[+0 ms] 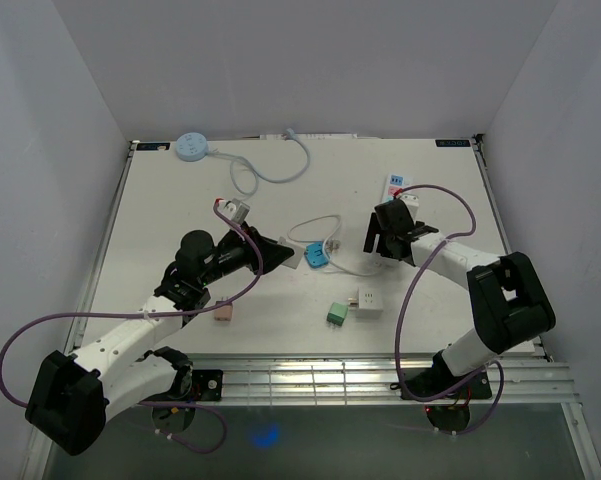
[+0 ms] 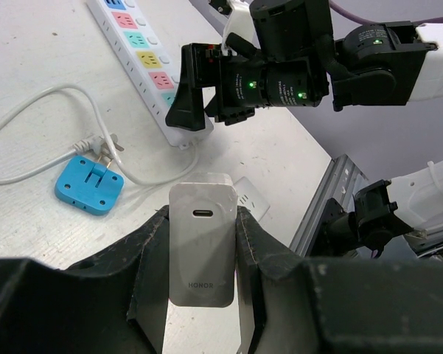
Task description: Insert the plug
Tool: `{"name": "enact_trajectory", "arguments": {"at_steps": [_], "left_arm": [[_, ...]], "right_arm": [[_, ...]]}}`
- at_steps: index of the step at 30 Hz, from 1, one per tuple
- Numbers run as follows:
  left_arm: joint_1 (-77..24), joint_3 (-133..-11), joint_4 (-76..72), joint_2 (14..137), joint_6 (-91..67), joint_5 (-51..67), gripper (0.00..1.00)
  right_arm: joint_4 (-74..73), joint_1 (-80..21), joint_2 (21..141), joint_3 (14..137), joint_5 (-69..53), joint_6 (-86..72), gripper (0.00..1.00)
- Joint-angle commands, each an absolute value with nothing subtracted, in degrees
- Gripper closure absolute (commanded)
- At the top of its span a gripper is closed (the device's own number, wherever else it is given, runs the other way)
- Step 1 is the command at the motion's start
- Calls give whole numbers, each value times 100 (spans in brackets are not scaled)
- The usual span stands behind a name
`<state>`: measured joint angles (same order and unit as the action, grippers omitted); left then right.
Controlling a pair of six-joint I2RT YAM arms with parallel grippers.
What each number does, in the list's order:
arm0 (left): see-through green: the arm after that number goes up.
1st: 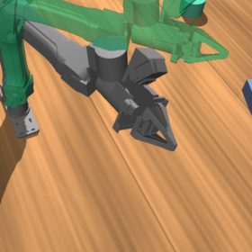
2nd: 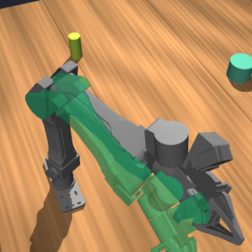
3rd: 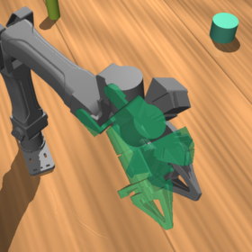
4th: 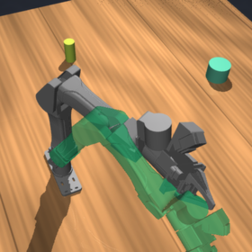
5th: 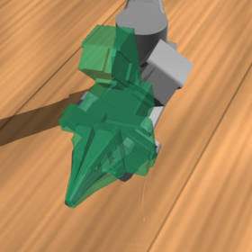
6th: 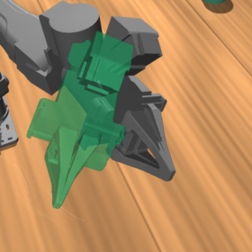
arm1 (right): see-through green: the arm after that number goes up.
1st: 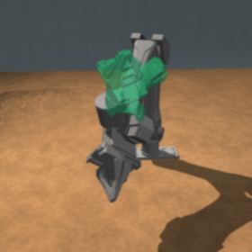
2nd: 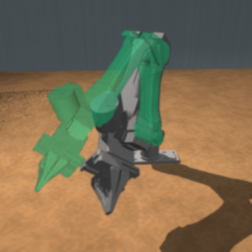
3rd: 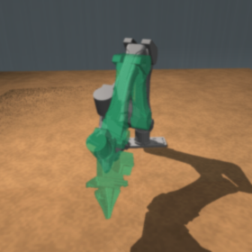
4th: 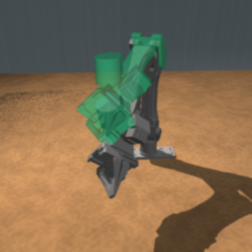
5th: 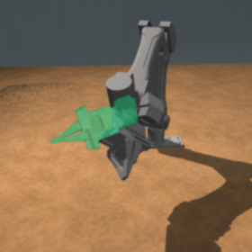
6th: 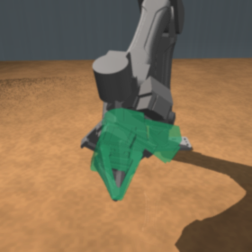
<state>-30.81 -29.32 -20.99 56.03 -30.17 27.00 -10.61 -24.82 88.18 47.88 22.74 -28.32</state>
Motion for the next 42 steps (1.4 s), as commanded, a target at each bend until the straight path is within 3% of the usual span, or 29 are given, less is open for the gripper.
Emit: {"name": "enact_trajectory", "arguments": {"at_steps": [1,4,8,14,20,33,42], "left_arm": [[-3059,-3199,-2268,5520,-2953,2689,100],[-3059,-3190,-2250,5511,-2944,2681,100],[-3059,-3208,-2206,5467,-2927,2681,100],[-3059,-3208,-2197,5353,-2936,2716,100],[-3059,-3269,-2197,5475,-2971,2900,100],[-3129,-3831,-1926,6055,-2699,3024,100],[-3270,-5623,-134,7513,-1716,1996,100]], "right_arm": [[-1213,-2523,8947,5045,2830,-3172,11],[-1222,-2522,9061,5063,2821,-3225,11],[-1143,-2531,8983,4940,2559,-3086,0],[-1037,-2619,8536,4553,1716,-2664,18],[-880,-2961,7973,4105,978,-2102,25],[-554,-4218,7032,3121,537,-1626,26],[-764,-4271,6486,3005,483,-1494,23]]}}
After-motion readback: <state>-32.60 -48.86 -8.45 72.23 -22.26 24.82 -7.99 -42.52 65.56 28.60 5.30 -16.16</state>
